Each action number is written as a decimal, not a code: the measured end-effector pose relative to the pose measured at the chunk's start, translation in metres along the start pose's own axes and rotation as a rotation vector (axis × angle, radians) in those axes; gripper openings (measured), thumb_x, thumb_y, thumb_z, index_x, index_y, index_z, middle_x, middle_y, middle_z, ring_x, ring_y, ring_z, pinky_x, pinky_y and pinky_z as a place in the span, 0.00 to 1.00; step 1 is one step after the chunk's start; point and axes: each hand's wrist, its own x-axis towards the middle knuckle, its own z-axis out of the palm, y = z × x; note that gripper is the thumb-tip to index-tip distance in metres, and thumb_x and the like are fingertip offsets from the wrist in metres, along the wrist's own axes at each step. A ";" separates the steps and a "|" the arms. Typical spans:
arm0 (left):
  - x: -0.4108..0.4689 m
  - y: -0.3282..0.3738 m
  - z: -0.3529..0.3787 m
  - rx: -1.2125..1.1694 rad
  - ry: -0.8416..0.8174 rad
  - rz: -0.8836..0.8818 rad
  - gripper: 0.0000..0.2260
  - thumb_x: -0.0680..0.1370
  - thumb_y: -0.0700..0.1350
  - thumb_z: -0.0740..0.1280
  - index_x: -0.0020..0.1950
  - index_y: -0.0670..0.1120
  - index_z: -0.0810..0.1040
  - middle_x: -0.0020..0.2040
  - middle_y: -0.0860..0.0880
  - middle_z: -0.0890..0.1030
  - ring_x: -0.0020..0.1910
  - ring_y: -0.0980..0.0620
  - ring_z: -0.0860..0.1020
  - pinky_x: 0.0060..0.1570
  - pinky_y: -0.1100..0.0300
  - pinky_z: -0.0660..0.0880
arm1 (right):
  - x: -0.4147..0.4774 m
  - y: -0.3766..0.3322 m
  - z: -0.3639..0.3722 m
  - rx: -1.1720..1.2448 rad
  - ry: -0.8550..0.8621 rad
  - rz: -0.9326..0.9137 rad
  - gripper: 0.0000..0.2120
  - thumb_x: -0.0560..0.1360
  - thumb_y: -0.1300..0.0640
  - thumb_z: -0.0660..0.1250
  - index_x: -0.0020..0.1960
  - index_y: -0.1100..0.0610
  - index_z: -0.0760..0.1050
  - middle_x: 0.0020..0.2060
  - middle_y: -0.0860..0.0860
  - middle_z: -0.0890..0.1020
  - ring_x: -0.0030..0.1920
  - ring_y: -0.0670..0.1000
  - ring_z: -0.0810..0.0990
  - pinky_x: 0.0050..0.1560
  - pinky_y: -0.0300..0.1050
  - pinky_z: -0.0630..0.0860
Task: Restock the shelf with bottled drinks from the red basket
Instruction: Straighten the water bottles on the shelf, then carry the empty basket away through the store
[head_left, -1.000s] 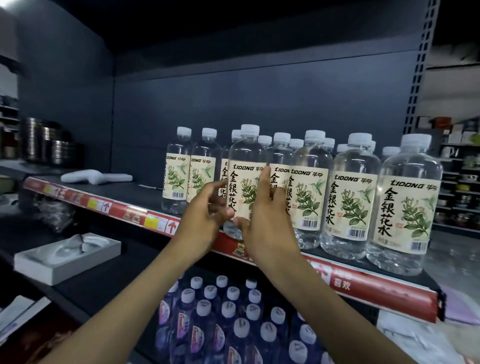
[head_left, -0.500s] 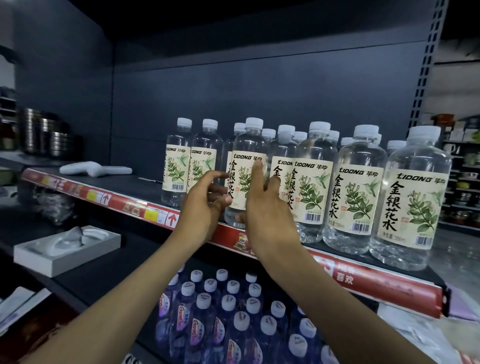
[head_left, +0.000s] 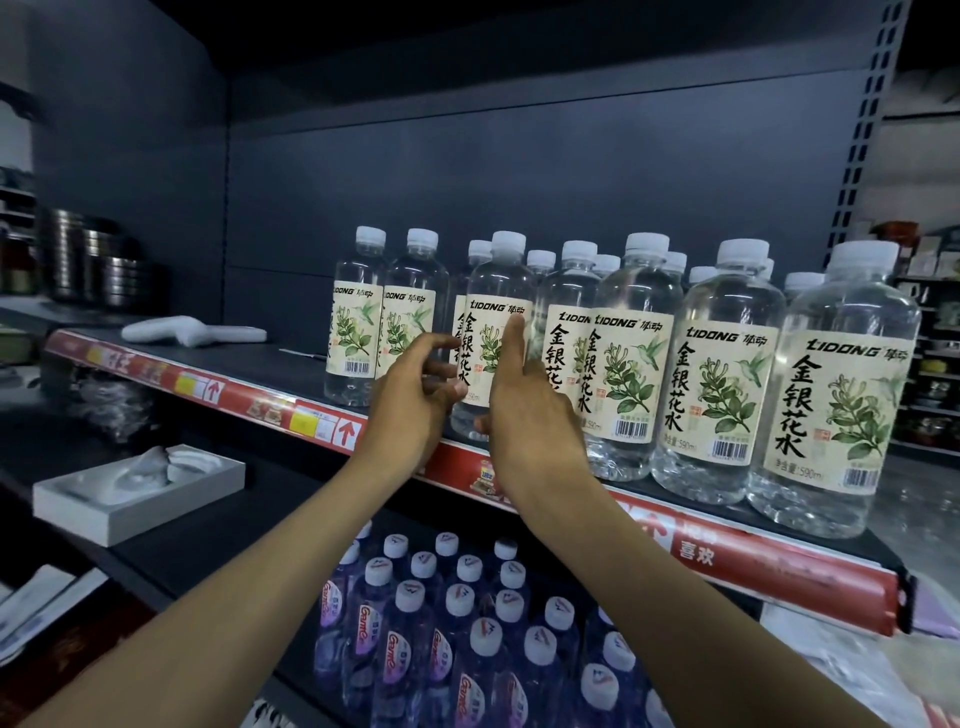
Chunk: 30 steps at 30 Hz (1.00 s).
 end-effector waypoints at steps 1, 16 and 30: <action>0.000 -0.001 0.000 0.009 -0.002 -0.004 0.17 0.76 0.34 0.68 0.62 0.49 0.75 0.48 0.50 0.78 0.41 0.64 0.77 0.43 0.71 0.74 | 0.000 0.000 0.000 0.004 -0.001 -0.002 0.58 0.70 0.75 0.70 0.77 0.49 0.29 0.75 0.61 0.62 0.52 0.58 0.81 0.45 0.52 0.79; -0.087 0.037 -0.066 1.209 -0.090 0.167 0.18 0.76 0.43 0.63 0.66 0.46 0.71 0.58 0.43 0.76 0.57 0.39 0.74 0.45 0.48 0.73 | -0.053 -0.011 0.005 -0.174 0.120 -0.270 0.22 0.76 0.58 0.66 0.68 0.58 0.69 0.64 0.60 0.69 0.64 0.61 0.69 0.59 0.57 0.73; -0.346 0.120 -0.250 1.850 0.061 -0.418 0.14 0.77 0.46 0.59 0.62 0.46 0.71 0.55 0.42 0.77 0.54 0.37 0.76 0.39 0.50 0.70 | -0.222 -0.150 0.076 0.404 -0.284 -0.777 0.13 0.81 0.51 0.60 0.61 0.57 0.73 0.58 0.58 0.73 0.54 0.62 0.76 0.47 0.55 0.76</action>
